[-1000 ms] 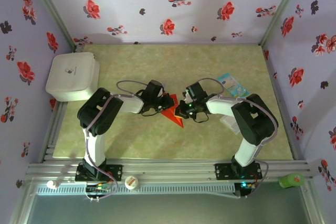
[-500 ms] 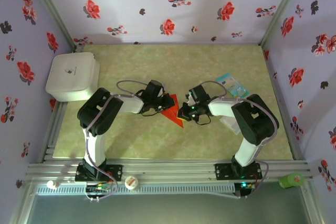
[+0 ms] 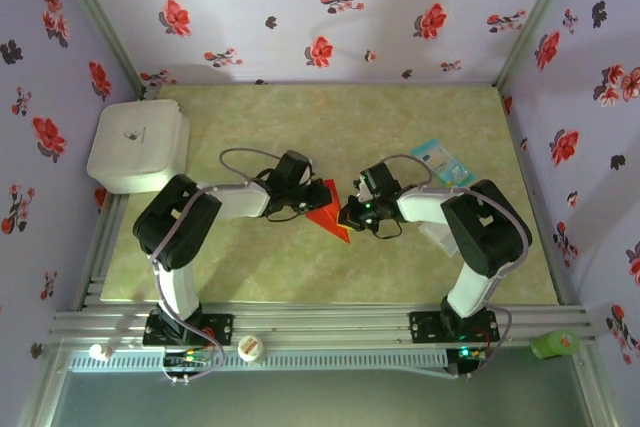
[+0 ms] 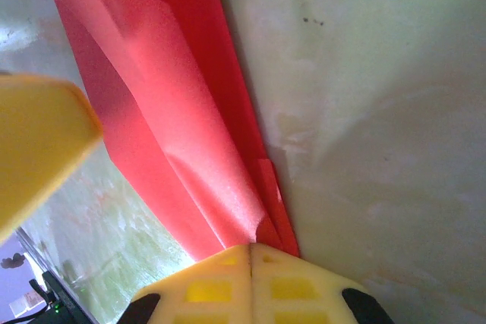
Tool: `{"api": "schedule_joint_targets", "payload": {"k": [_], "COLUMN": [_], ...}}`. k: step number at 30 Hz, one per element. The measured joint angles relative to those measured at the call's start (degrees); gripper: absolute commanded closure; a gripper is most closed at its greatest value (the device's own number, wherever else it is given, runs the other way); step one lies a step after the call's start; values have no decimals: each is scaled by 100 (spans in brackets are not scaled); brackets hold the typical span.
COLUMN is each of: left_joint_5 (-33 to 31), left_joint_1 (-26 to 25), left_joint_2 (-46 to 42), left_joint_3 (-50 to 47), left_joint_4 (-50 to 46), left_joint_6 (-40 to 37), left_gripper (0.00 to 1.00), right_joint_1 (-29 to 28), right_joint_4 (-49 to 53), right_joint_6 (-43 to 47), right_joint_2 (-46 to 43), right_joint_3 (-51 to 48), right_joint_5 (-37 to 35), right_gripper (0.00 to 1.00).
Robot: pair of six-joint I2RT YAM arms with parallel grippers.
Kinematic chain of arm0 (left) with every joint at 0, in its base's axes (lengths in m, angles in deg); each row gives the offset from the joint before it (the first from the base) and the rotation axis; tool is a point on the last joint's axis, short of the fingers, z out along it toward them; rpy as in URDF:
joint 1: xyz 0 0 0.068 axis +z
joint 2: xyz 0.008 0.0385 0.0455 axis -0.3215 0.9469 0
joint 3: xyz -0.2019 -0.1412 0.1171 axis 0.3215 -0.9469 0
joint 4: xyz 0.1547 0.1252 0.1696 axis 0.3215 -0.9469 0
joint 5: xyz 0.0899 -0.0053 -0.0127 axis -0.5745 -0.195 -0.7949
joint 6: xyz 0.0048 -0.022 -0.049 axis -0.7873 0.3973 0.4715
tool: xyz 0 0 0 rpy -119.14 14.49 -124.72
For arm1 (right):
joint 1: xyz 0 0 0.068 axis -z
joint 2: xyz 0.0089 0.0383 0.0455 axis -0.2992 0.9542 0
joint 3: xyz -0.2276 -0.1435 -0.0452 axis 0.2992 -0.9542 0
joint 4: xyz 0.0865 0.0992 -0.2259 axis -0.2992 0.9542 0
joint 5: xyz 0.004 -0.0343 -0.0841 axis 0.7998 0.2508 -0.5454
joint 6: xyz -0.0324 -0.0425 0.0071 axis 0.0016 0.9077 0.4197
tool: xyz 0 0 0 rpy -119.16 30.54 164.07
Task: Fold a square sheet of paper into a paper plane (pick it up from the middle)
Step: Fourth fold the wing at the center of the table.
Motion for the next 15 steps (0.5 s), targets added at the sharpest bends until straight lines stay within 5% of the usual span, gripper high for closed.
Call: {"api": "schedule_joint_targets", "payload": {"k": [15], "left_joint_5": [96], "left_joint_1": [-144], "left_joint_2": [426], "left_joint_3": [96], "left_joint_4": [-42], "left_joint_6": [31], "left_gripper": [91], "right_joint_1": [0], "right_joint_4": [-17], "right_joint_6": [63], "right_joint_2": [-9], "right_joint_3": [-22], "right_joint_5": [0], "right_gripper": [100]}}
